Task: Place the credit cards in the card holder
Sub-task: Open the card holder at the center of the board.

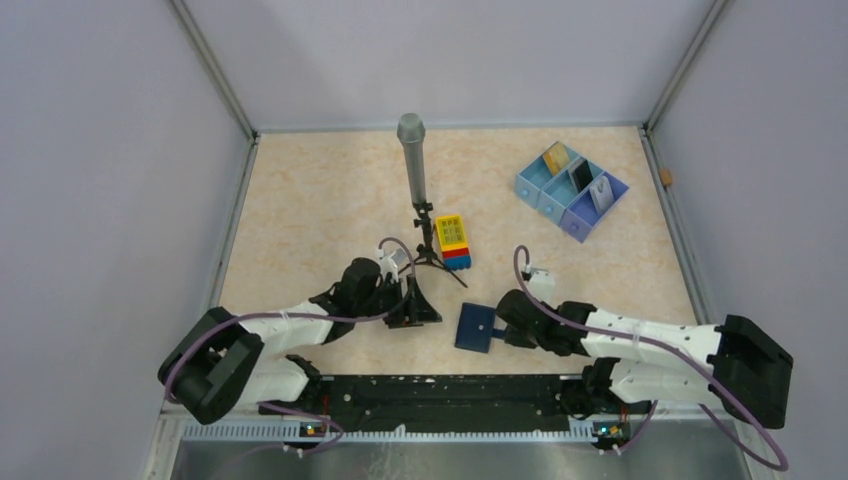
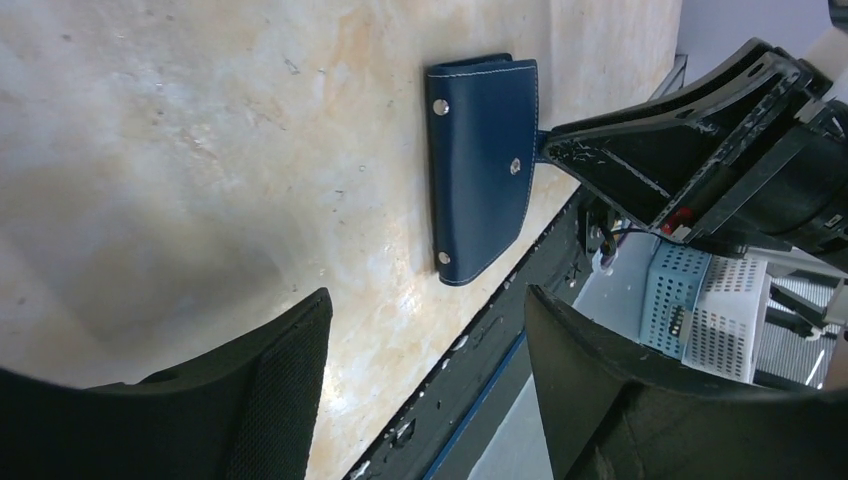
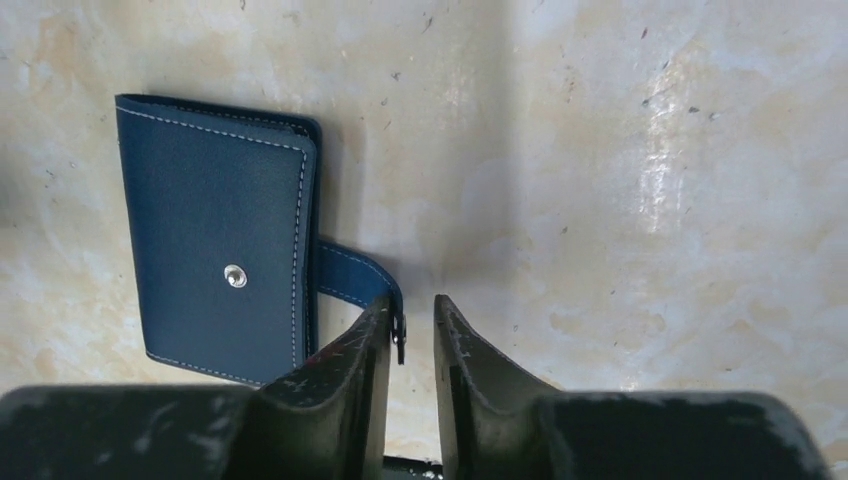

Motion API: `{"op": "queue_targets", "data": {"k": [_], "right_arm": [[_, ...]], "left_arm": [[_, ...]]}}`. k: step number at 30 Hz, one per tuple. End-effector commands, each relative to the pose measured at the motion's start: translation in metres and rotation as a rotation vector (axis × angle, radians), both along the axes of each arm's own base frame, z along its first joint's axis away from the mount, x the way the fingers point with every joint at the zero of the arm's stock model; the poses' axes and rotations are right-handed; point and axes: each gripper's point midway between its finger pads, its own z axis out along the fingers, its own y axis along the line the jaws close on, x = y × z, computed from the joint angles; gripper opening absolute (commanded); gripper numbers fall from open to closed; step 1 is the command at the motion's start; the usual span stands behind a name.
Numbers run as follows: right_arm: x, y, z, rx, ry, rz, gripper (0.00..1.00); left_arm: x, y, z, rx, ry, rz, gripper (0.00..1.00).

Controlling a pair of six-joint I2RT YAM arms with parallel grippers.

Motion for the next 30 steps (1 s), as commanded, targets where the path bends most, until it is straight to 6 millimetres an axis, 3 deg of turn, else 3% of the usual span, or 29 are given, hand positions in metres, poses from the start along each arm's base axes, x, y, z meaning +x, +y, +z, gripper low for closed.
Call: {"op": "queue_targets", "data": {"k": [1,4,8,11,14,22,30], "right_arm": [[0.008,0.005,0.028,0.037,-0.065,-0.01,0.31],[0.012,0.014,0.048,0.109,-0.11,0.014,0.43],[0.017,0.035,0.078,0.243,-0.187,0.083,0.45],[0.017,0.05,0.089,0.301,-0.205,0.137,0.43],[0.015,0.057,0.081,0.302,-0.176,0.147,0.39],[0.005,0.056,0.037,0.266,-0.063,0.098,0.36],[0.003,0.044,0.018,0.2,-0.03,0.063,0.35]], "left_arm": [[0.013,-0.02,0.027,-0.076,-0.09,-0.007,0.7],[0.014,-0.024,0.029,-0.073,-0.092,-0.015,0.67],[0.013,-0.03,0.028,-0.069,-0.087,-0.028,0.64],[0.013,-0.032,0.029,-0.068,-0.089,-0.027,0.62],[0.013,-0.036,0.03,-0.073,-0.092,-0.028,0.58],[0.008,-0.045,0.028,-0.083,-0.074,-0.039,0.57],[0.004,-0.055,0.022,-0.09,-0.055,-0.058,0.53]]}}
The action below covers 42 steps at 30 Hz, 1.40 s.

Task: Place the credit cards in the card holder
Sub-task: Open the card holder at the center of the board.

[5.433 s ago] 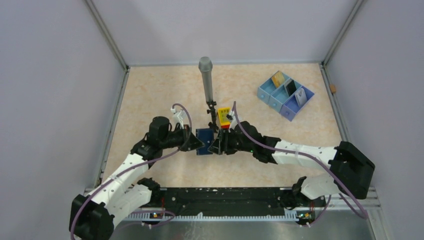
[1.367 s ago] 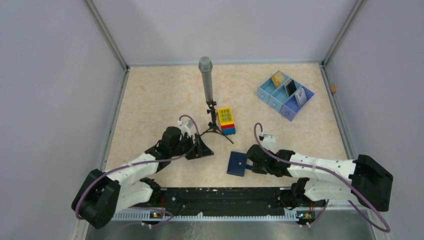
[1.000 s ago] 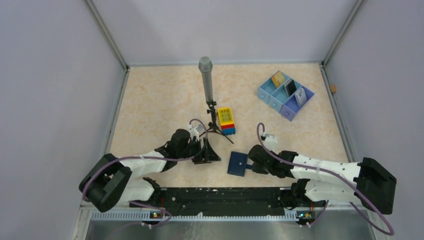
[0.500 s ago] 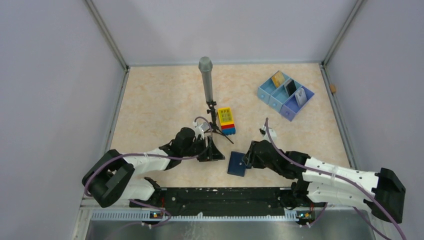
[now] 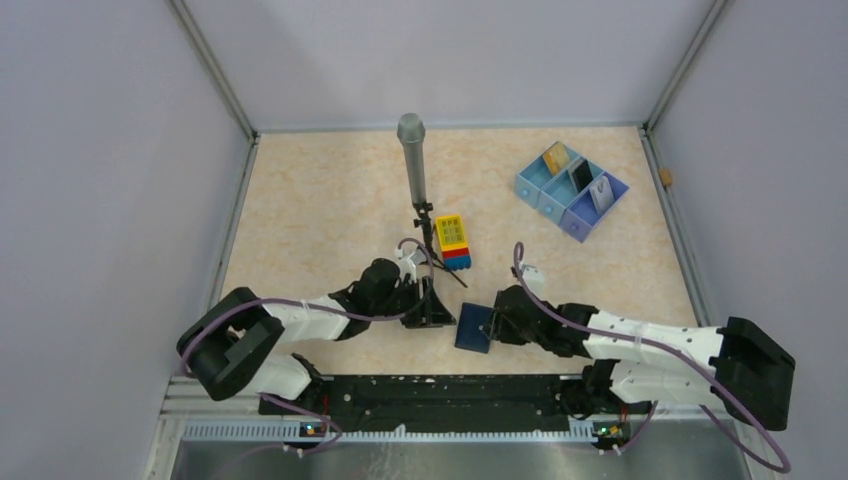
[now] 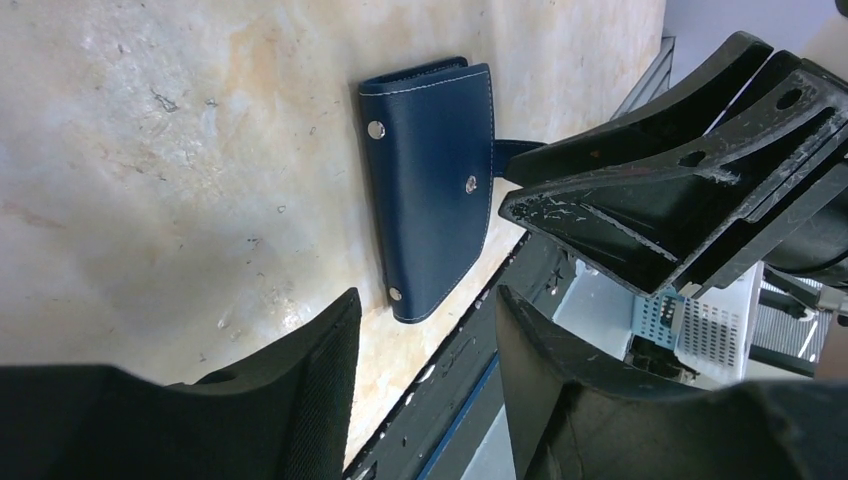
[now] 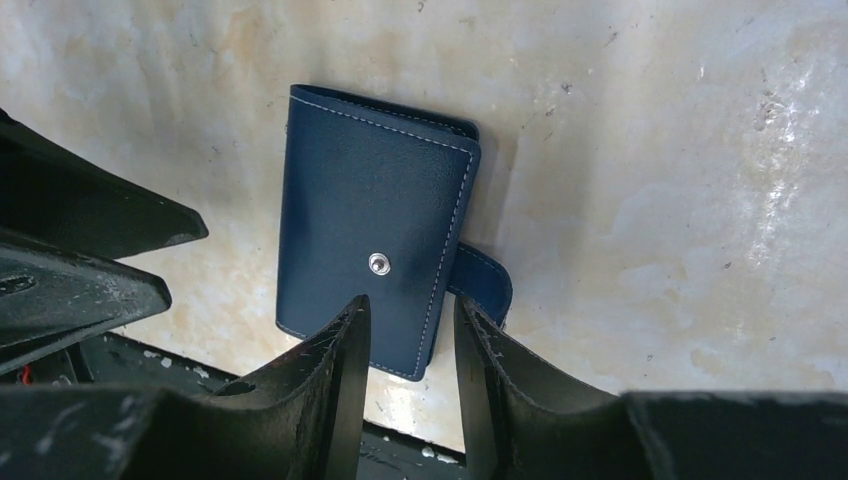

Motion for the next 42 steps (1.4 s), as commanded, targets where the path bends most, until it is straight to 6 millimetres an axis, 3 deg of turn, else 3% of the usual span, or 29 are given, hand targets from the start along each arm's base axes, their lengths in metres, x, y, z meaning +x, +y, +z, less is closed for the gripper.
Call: {"op": "queue_targets", "data": {"k": [1,10,23,30,42], "right_arm": [[-0.001,0.003,-0.004,0.001,0.006,-0.012,0.35],[-0.003,0.014,-0.012,0.031,0.029,0.005,0.34],[0.005,0.039,0.018,0.181,-0.043,0.045,0.26],[0.009,0.053,0.042,0.293,-0.119,0.086,0.23],[0.011,0.066,0.046,0.316,-0.142,0.136,0.19]], "left_arm": [[0.011,-0.018,0.019,-0.064,-0.055,-0.005,0.52],[0.011,-0.023,0.011,-0.051,-0.042,-0.016,0.45],[0.008,-0.027,-0.001,-0.041,-0.01,-0.03,0.32],[0.008,-0.027,0.0,-0.043,-0.011,-0.029,0.3],[0.011,-0.025,0.0,-0.036,-0.023,-0.003,0.31]]}}
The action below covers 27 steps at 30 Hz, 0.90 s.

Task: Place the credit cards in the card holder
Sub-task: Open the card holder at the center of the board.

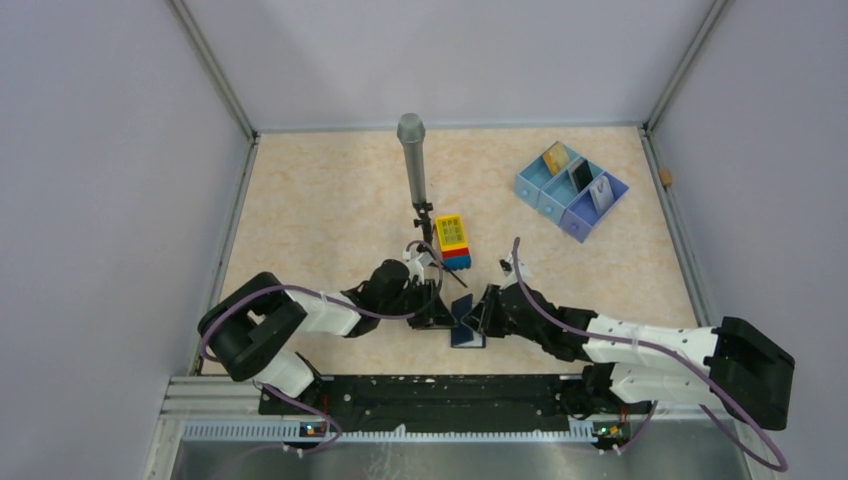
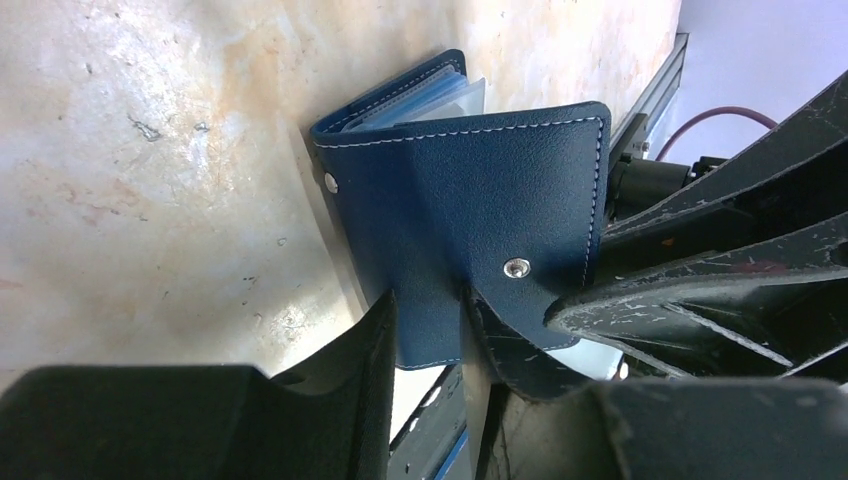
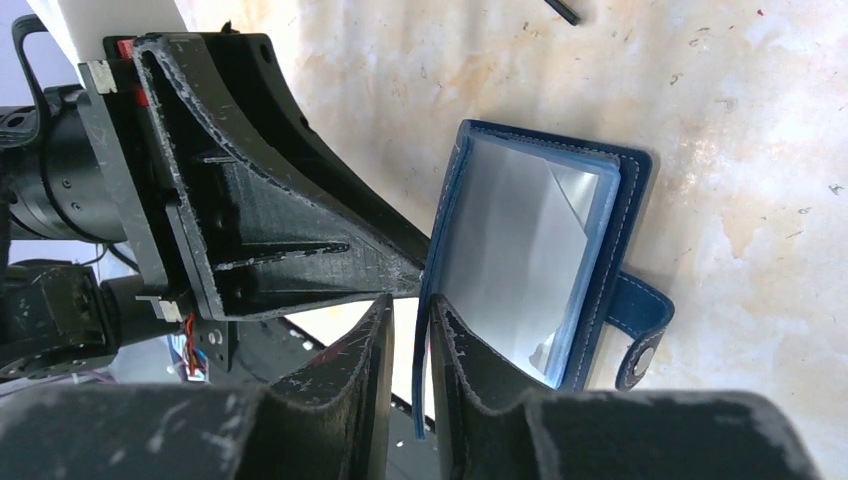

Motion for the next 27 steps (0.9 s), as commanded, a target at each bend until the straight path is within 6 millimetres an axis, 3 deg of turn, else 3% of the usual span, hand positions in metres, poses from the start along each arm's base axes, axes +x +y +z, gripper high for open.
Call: {"op": "queue_targets", "data": {"k": [1,8,12,16,20,27], "right_arm": [[0.002,0.013,0.012,0.034,-0.04,0.027,0.19],[0.015,0.0,-0.005,-0.132,-0.015,-0.05,0.0],[0.022,0.003,-0.002,-0.19,-0.012,-0.06,0.0],[0.034,0.018,0.017,-0.187,-0.02,-0.085,0.0],[0.049,0.026,0.024,-0.234,-0.027,-0.126,0.0],[0.058,0.042,0.015,-0.314,0.032,-0.15,0.0]], "left_arm": [[0.013,-0.008,0.018,-0.04,-0.076,0.022,0.33],[0.021,0.021,0.018,0.102,-0.171,0.091,0.5],[0.02,0.027,0.032,0.109,-0.246,0.068,0.56],[0.02,0.026,0.044,0.097,-0.3,0.037,0.62],[0.022,0.026,0.058,0.066,-0.365,0.04,0.7],[0.03,0.032,0.061,0.081,-0.444,0.092,0.81]]}}
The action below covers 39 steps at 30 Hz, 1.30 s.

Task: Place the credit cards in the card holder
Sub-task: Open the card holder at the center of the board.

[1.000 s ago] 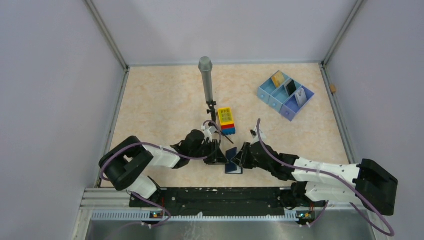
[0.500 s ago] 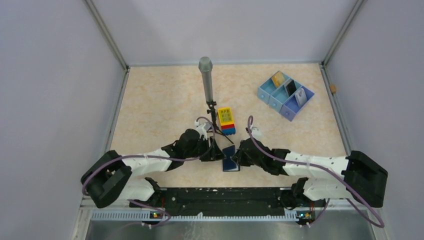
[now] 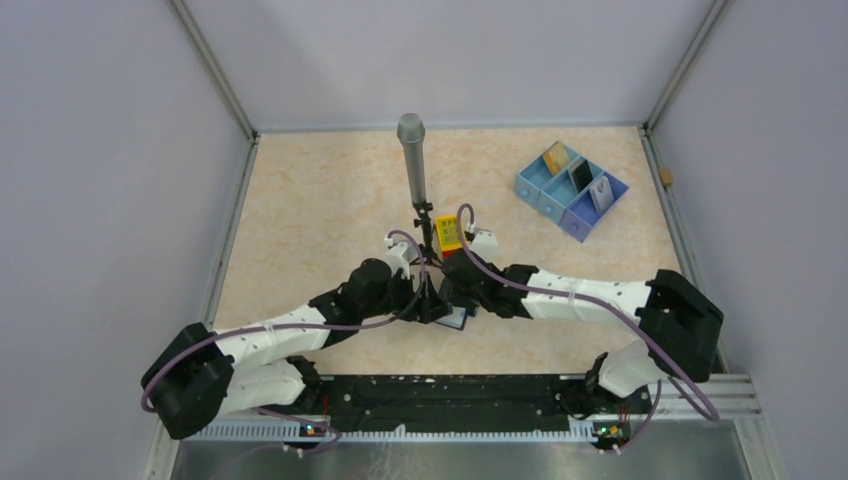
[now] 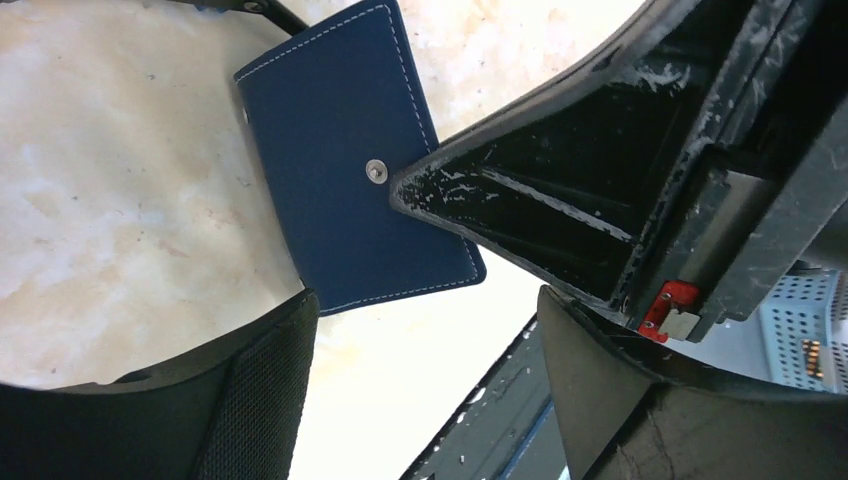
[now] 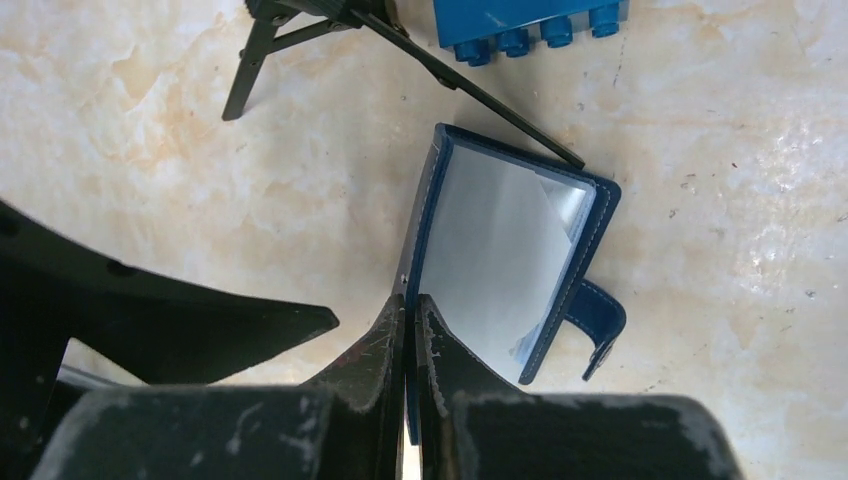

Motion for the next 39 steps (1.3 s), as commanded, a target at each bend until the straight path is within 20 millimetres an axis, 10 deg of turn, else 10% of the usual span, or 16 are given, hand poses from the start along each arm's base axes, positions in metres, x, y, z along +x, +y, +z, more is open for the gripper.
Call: {"op": "queue_targets", "data": {"k": [1,39], "right_arm": [[0.005,0.007,0.003,-0.04,0.012,-0.035,0.0],[0.012,0.006,0.017,-0.004,0.037,-0.081,0.0]], "left_arm": [[0.013,0.001,0.007,0.015,-0.101,0.046,0.82],[0.018,-0.036,-0.008,0.15,-0.337,0.145,0.9]]}}
